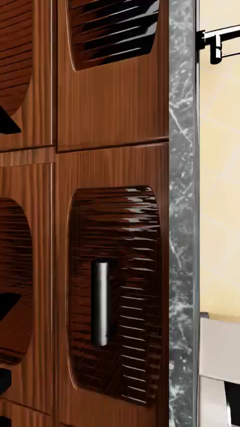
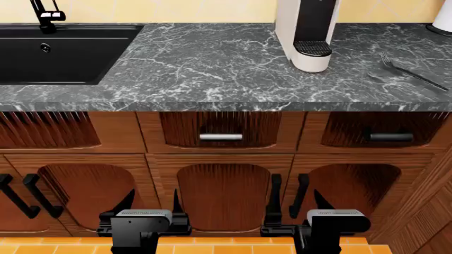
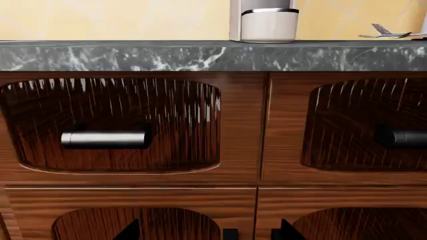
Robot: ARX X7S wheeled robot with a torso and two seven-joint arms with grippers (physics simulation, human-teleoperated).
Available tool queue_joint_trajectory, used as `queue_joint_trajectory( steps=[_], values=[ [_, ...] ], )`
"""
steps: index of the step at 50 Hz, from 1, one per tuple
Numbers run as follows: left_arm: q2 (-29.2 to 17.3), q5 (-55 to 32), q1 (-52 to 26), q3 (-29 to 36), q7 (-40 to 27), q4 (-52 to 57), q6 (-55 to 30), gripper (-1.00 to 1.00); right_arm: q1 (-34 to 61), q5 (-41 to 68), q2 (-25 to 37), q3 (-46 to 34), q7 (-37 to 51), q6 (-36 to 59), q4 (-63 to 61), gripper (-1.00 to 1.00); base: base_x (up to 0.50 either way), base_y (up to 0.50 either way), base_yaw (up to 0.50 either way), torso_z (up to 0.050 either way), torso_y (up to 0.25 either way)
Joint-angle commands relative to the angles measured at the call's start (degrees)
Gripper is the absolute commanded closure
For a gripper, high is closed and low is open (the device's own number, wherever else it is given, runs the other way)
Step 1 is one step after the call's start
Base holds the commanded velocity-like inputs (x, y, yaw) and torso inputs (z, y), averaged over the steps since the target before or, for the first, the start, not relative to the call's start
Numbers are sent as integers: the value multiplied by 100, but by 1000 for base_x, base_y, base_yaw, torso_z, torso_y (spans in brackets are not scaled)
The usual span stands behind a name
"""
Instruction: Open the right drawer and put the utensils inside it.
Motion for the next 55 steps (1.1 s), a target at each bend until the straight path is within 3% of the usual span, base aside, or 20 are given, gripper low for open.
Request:
queue_joint_trajectory(
  steps=[1, 55],
  values=[
    [-89, -81, -21, 108, -113, -38, 27, -100, 10, 154, 88, -102, 70, -63, 35, -100, 0, 0, 0, 0, 0],
    [-576, -541, -133, 718, -671, -240, 26, -100, 66, 782, 592, -667, 521, -8, 56, -100, 0, -479, 0, 0, 0]
  ],
)
